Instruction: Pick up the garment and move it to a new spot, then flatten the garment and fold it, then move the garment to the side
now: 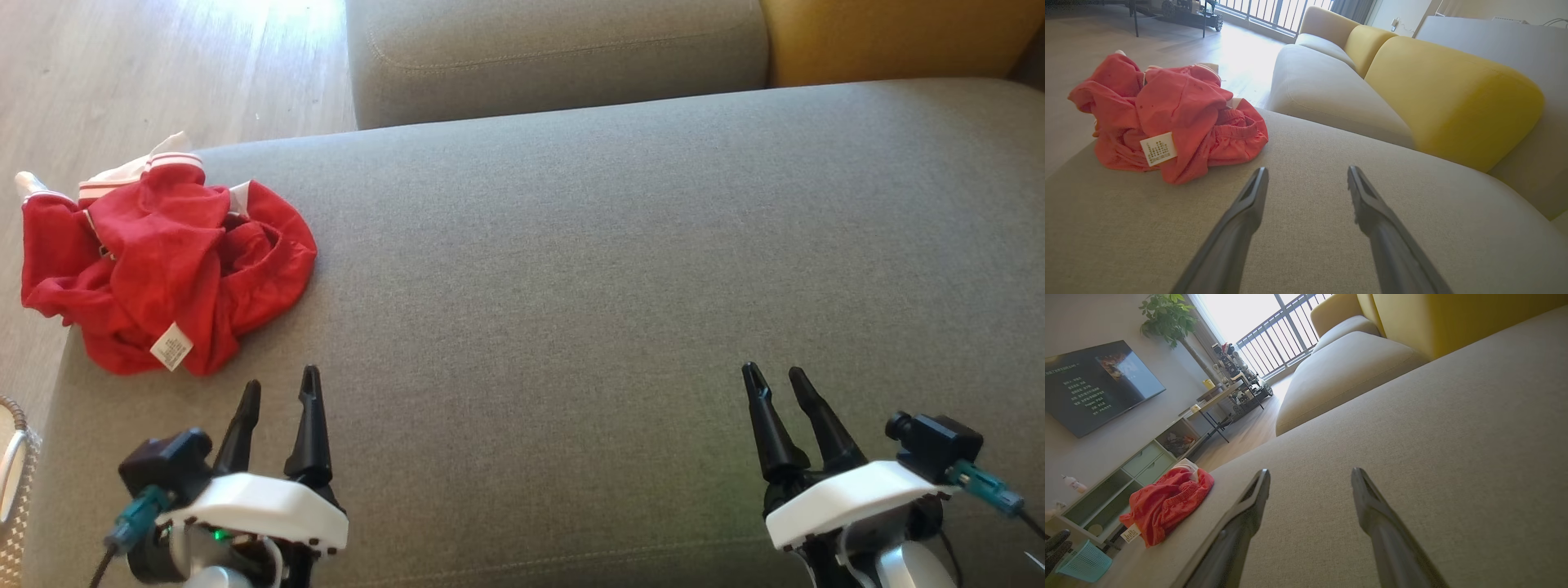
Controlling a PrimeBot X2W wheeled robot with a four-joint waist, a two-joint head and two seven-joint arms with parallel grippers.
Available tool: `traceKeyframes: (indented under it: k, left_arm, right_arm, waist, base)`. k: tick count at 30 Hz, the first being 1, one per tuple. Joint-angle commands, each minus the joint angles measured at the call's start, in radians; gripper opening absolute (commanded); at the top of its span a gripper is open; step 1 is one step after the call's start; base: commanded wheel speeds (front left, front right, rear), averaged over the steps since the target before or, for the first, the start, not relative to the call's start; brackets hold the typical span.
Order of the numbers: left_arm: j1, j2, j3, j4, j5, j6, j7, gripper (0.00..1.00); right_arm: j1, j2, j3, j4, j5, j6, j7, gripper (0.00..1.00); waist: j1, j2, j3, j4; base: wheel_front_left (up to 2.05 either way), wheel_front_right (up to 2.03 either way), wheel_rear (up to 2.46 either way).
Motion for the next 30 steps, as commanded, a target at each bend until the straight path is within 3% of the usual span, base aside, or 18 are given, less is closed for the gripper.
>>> traceKeyframes:
  k: [1,23,30]
  left_arm:
    - [-0.026,0.022,0.011,-0.046,0.037,0.009,-0.016,1.0]
    - [-0.001,0.034,-0.029,-0.087,0.281,0.036,-0.078,1.0]
    - [0.015,0.026,-0.026,-0.081,0.347,0.021,-0.098,1.0]
  right_arm:
    - [-0.059,-0.01,0.02,-0.039,-0.034,0.0,-0.016,1.0]
    - [-0.061,-0.012,0.044,-0.055,-0.267,0.0,-0.078,1.0]
    - [-0.064,-0.013,0.048,-0.05,-0.354,0.0,-0.099,1.0]
  waist:
    - [0.0,-0.0001,-0.001,0.0]
    - [0.0,-0.0001,-0.007,0.001]
    - [0.0,-0.0001,-0.01,-0.003]
  base:
    - [0.0,0.0,0.0]
    - [0.0,0.0,0.0]
    - [0.0,0.0,0.0]
